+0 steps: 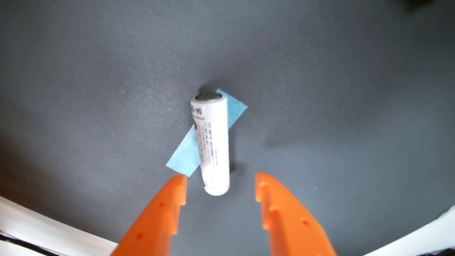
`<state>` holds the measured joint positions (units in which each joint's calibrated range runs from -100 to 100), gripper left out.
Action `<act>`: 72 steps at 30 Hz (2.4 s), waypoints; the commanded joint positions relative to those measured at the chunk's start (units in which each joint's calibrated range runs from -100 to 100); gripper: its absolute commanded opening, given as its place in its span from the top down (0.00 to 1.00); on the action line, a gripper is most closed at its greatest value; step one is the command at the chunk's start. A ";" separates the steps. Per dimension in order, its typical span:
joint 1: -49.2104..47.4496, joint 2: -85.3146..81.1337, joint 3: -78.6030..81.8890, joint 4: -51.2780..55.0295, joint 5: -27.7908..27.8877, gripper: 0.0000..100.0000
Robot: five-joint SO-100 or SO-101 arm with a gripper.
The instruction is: Insert Battery
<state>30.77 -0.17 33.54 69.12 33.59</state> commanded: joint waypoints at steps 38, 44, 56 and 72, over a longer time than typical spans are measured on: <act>1.70 7.04 -6.03 -0.03 2.30 0.83; 1.35 7.63 -6.12 -0.11 2.30 0.83; 2.06 7.88 -6.03 -0.20 3.43 0.83; 1.82 7.88 -4.14 -3.92 4.16 0.83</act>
<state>32.40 7.90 29.66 65.61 37.52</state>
